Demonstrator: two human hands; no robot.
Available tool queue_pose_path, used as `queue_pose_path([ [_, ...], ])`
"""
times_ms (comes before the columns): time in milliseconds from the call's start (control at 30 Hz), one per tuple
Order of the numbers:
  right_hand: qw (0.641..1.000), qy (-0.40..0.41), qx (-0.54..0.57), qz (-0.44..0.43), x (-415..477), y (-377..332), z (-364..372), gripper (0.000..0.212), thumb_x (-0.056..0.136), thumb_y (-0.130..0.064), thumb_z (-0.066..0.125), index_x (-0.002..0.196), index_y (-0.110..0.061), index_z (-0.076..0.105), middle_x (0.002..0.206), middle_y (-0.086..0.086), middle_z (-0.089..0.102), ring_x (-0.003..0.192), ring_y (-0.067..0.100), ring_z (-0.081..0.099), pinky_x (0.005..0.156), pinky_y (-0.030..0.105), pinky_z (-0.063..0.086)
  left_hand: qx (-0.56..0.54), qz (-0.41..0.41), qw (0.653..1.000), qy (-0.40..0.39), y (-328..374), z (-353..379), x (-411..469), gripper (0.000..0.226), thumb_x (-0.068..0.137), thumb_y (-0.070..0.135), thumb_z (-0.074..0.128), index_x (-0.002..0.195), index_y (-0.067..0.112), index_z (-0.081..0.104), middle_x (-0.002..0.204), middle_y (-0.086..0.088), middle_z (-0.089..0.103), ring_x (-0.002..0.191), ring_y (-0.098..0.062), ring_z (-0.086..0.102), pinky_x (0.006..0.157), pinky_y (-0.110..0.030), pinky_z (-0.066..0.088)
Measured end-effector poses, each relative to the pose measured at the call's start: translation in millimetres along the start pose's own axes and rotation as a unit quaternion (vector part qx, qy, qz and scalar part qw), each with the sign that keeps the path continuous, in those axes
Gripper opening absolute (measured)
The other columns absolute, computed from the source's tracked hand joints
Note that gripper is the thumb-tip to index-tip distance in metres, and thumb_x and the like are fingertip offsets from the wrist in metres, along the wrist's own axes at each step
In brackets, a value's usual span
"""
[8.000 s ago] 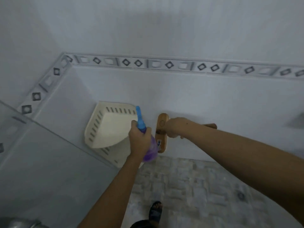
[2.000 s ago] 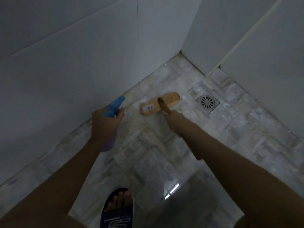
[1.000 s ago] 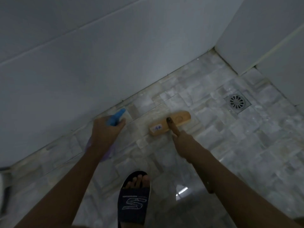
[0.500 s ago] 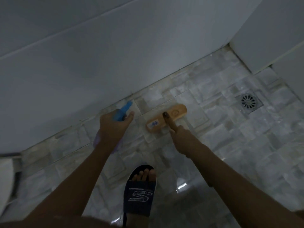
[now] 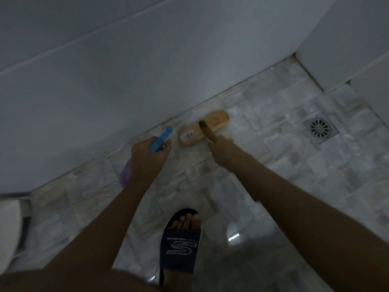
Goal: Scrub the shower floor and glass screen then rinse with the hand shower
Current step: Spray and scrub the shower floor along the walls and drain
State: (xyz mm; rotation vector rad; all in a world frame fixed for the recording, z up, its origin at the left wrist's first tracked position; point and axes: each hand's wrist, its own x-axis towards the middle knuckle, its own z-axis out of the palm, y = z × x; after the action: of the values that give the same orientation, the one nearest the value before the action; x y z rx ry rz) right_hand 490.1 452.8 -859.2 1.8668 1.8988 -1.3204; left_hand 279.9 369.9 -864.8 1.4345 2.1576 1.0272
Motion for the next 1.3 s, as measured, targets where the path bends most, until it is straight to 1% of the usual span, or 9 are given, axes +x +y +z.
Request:
queue_pose_path([
  [133, 0.998, -0.022, -0.01, 0.052, -57.5, 42.4, 18.7, 0.036, 0.105, -0.042, 0.034, 0.113, -0.011, 0.05, 0.1, 0.01, 0.062, 0.068, 0.014, 0.052, 0.061, 0.029, 0.041, -0.015, 0.003, 1.0, 0.021, -1.3, -3.6, 2.4, 0.028, 0.084, 0.027, 0.076, 0.066, 0.009, 0.064, 0.056, -0.006, 0.059, 0.051, -0.022, 0.058, 0.052, -0.04, 0.052],
  [267, 0.999, -0.008, 0.026, 0.026, -9.8, 2.5, 4.7, 0.039, 0.107, -0.034, 0.036, 0.134, -0.01, 0.05, 0.12, 0.018, 0.059, 0.094, 0.027, 0.059, 0.075, 0.031, 0.044, -0.015, 0.005, 1.0, 0.017, -1.1, -3.6, -1.4, 0.025, 0.084, 0.024, 0.078, 0.069, 0.008, 0.066, 0.058, -0.007, 0.06, 0.052, -0.024, 0.059, 0.054, -0.037, 0.051],
  [400, 0.997, 0.011, 0.069, 0.012, 36.8, -29.5, -11.9, 0.032, 0.107, -0.025, 0.035, 0.121, -0.006, 0.055, 0.123, 0.019, 0.06, 0.08, 0.02, 0.053, 0.066, 0.027, 0.042, -0.028, -0.006, 1.0, 0.005, -4.5, -4.0, 8.4, 0.021, 0.083, 0.022, 0.078, 0.074, 0.004, 0.069, 0.064, -0.007, 0.065, 0.055, -0.02, 0.061, 0.059, -0.026, 0.049],
  [500, 0.994, 0.032, 0.096, 0.027, 25.1, -5.4, -25.7, 0.042, 0.106, -0.036, 0.033, 0.13, -0.007, 0.052, 0.114, 0.015, 0.059, 0.079, 0.022, 0.053, 0.067, 0.03, 0.042, -0.052, -0.048, 0.997, -0.008, -7.7, -2.2, 28.1, 0.021, 0.08, 0.017, 0.083, 0.072, 0.005, 0.068, 0.061, -0.005, 0.061, 0.052, -0.001, 0.052, 0.055, -0.012, 0.041],
  [633, 0.981, 0.087, 0.132, 0.115, 14.8, 62.4, -62.4, 0.05, 0.105, -0.044, 0.035, 0.128, -0.003, 0.052, 0.121, 0.021, 0.059, 0.094, 0.036, 0.06, 0.069, 0.035, 0.046, -0.052, -0.048, 0.995, -0.068, 3.5, 14.2, 47.0, 0.03, 0.077, 0.016, 0.086, 0.063, 0.005, 0.061, 0.056, 0.002, 0.051, 0.047, 0.0, 0.044, 0.052, -0.018, 0.04],
  [800, 0.956, 0.1, 0.18, 0.21, -5.1, 123.4, -102.8, 0.046, 0.103, -0.047, 0.037, 0.12, -0.007, 0.051, 0.095, 0.019, 0.059, 0.065, 0.031, 0.059, 0.053, 0.035, 0.049, -0.096, -0.005, 0.982, -0.16, 56.3, 68.1, 78.5, 0.026, 0.078, 0.019, 0.086, 0.093, 0.0, 0.076, 0.064, 0.006, 0.062, 0.059, -0.002, 0.055, 0.061, -0.021, 0.048],
  [900, 0.949, 0.097, 0.182, 0.238, -18.1, 142.0, -99.8, 0.046, 0.102, -0.048, 0.036, 0.117, -0.007, 0.051, 0.095, 0.019, 0.06, 0.06, 0.03, 0.059, 0.048, 0.032, 0.049, -0.103, 0.036, 0.976, -0.188, 89.4, 108.3, 101.1, 0.028, 0.078, 0.023, 0.086, 0.077, -0.001, 0.072, 0.066, -0.005, 0.063, 0.058, -0.011, 0.054, 0.056, -0.023, 0.046],
  [1100, 0.956, 0.083, 0.161, 0.233, -2.9, 128.6, -115.6, 0.035, 0.106, -0.033, 0.037, 0.124, -0.006, 0.049, 0.107, 0.02, 0.061, 0.072, 0.033, 0.062, 0.056, 0.04, 0.058, -0.07, 0.114, 0.98, -0.148, 118.6, 154.9, 121.8, 0.048, 0.084, 0.028, 0.079, 0.051, 0.015, 0.047, 0.045, 0.01, 0.038, 0.04, 0.004, 0.033, 0.044, -0.025, 0.032],
  [1300, 0.96, 0.155, 0.162, 0.17, 78.8, 104.8, -203.1, 0.03, 0.106, -0.024, 0.033, 0.119, -0.004, 0.051, 0.107, 0.021, 0.06, 0.077, 0.03, 0.057, 0.07, 0.04, 0.054, -0.117, 0.061, 0.99, -0.06, 129.0, 155.1, 123.5, 0.021, 0.084, 0.021, 0.081, 0.076, 0.013, 0.063, 0.066, 0.003, 0.059, 0.049, 0.016, 0.052, 0.048, -0.002, 0.037],
])
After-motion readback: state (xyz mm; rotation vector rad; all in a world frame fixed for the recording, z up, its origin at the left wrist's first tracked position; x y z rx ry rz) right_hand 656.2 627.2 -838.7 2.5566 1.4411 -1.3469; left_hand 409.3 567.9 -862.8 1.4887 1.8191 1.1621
